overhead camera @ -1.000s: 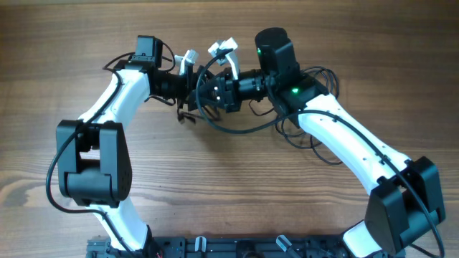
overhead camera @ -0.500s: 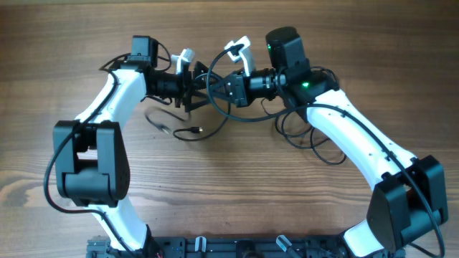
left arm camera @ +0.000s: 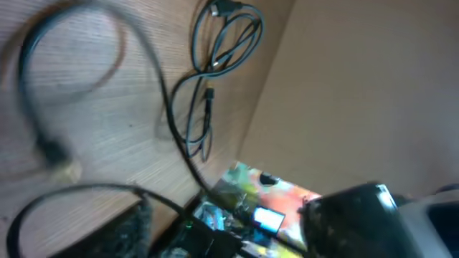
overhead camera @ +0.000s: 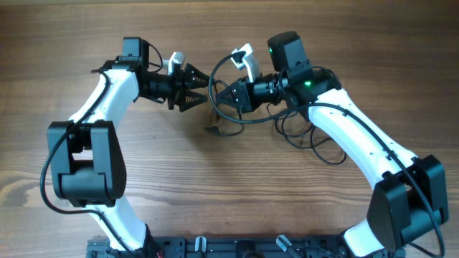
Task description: Untangle cables
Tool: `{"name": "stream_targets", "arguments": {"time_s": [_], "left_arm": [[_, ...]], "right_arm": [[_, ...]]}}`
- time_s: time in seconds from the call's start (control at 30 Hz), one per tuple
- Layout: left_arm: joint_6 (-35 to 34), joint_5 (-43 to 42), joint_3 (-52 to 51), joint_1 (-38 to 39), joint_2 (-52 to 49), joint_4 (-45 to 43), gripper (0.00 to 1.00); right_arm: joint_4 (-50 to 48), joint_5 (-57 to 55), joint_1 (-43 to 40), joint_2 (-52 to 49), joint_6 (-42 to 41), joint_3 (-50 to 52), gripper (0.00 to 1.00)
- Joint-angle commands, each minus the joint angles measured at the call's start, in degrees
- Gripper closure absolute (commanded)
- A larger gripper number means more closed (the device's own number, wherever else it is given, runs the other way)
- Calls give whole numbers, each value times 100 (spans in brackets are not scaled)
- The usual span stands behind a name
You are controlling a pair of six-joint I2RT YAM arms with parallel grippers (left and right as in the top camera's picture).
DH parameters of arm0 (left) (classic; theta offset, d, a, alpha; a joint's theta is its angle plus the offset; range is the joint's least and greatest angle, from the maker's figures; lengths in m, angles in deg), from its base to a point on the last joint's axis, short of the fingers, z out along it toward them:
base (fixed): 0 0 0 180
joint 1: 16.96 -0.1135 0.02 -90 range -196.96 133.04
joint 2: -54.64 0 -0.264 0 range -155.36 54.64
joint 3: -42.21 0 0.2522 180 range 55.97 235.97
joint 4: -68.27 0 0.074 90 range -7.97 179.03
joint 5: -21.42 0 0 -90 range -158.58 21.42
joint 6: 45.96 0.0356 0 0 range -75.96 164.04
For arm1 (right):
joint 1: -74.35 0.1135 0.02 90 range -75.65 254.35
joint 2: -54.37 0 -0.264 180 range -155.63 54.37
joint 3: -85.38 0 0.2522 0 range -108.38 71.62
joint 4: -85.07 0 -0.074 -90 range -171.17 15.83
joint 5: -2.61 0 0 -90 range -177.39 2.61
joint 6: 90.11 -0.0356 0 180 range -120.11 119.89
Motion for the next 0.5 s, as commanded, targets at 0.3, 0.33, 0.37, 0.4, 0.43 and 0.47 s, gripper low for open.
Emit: {"name": "stream_targets", "arguments": {"time_s": [0.3,0.33,0.37,0.4,0.43,0.47], "left_arm": [[-33,-647,35,-343,105,584,3],[-33,-645,35,-332,105,710,4],[-33,-647,35,-315,105,850,4],[-33,-647,35,-297,105,992,4],[-35,-647,35,-271,105,1115,4],[-68,-647,35,-249,105,1187,4]], "right_arm": [[216,-87,4,-70,-57,-39,96],[157,188,4,-70,-85,-39,96],[66,492,4,-70,-98,-39,96],[-46,782,4,-70,-105,-39,96],[-170,1025,4,-70,-131,-39,96],[-269,1158,4,-70,-170,-39,96]]}}
